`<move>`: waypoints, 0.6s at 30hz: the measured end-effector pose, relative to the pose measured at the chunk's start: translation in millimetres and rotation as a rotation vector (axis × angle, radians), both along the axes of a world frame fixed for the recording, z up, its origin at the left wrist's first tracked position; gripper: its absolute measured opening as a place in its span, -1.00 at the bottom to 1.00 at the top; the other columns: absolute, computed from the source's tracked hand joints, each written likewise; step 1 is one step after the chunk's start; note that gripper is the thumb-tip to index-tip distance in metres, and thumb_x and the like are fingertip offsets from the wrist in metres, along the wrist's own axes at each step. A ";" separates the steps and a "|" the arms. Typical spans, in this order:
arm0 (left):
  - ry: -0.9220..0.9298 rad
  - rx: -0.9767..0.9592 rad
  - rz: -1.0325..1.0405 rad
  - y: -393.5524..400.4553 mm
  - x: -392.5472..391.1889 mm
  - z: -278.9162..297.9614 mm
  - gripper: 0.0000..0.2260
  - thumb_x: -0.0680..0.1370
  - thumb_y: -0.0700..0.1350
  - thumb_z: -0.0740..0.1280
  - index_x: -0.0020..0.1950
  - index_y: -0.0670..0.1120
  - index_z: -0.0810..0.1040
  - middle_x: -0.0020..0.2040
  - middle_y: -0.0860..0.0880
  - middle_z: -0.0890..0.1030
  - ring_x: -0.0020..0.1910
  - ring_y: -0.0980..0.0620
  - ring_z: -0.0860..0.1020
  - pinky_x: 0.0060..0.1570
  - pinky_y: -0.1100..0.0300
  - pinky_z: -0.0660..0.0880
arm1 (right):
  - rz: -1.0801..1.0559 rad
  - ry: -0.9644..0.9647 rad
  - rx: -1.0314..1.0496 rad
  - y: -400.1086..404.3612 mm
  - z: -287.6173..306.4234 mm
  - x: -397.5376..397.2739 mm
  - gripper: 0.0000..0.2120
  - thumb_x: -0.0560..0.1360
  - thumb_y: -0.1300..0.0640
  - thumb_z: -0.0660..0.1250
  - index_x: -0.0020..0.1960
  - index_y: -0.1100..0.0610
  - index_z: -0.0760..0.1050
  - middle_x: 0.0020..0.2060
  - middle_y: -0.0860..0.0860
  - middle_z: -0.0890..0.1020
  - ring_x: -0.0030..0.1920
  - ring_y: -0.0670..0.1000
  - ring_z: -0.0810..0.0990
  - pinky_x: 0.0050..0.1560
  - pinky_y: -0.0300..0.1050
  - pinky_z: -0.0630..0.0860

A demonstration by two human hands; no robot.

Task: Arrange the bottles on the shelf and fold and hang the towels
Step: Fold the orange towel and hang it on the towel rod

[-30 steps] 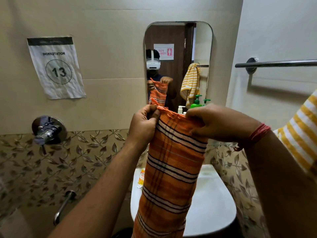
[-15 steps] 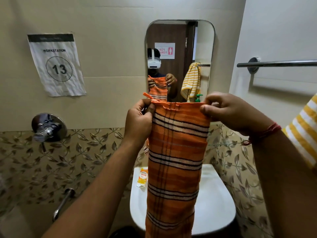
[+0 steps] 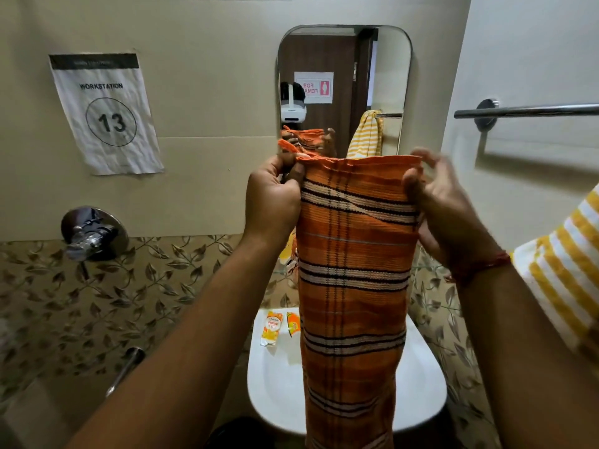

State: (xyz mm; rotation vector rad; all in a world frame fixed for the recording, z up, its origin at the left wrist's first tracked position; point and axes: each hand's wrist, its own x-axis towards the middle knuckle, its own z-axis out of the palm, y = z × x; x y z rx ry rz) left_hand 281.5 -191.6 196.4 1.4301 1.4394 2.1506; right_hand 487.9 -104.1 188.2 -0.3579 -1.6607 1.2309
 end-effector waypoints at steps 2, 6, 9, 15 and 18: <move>0.012 0.011 0.000 2.2 2.9 2.6 -0.88 0.65 -0.15 0.30 0.14 -0.09 0.60 -0.08 0.03 0.67 -0.06 0.03 0.67 -0.09 0.12 0.64 | 0.177 -0.181 -0.063 0.1 -19.3 -1.1 -0.34 0.40 0.04 0.51 0.42 0.14 0.36 0.23 0.14 0.62 0.22 0.16 0.63 0.17 0.12 0.60; 0.027 0.020 0.009 3.3 3.7 6.1 -0.82 0.64 -0.15 0.30 0.23 -0.12 0.59 -0.03 0.05 0.68 0.00 0.07 0.67 -0.01 0.17 0.64 | -0.002 -0.060 -0.108 -1.3 -34.7 -12.7 -0.58 0.43 0.20 0.44 0.28 0.16 0.52 0.09 0.10 0.70 0.13 0.16 0.68 0.16 0.14 0.61; 0.018 0.026 0.058 2.3 -2.8 11.1 -0.78 0.65 -0.13 0.30 0.26 -0.14 0.60 -0.03 0.07 0.69 -0.01 0.10 0.67 -0.01 0.21 0.63 | -0.055 0.049 -0.038 -4.1 -30.1 -14.9 -0.60 0.47 0.18 0.43 0.30 0.17 0.51 0.12 0.08 0.70 0.14 0.10 0.68 0.15 0.08 0.61; 0.003 0.038 0.063 -3.4 -10.2 12.4 -0.89 0.65 -0.11 0.29 0.12 0.01 0.60 -0.04 0.09 0.69 -0.01 0.09 0.67 0.01 0.11 0.66 | -0.230 0.011 0.190 -10.4 -14.7 -19.4 -0.71 0.56 0.11 0.36 0.26 0.15 0.54 0.09 0.04 0.70 0.12 0.02 0.68 0.13 -0.01 0.62; -0.008 0.035 0.065 -5.0 -11.1 10.6 -0.90 0.66 -0.11 0.29 0.09 0.03 0.59 -0.06 0.09 0.69 -0.03 0.09 0.67 0.01 0.08 0.66 | -0.242 -0.011 0.186 -11.3 -11.9 -24.3 -0.68 0.55 0.04 0.37 0.25 0.15 0.54 0.08 0.04 0.70 0.10 0.02 0.68 0.16 0.05 0.61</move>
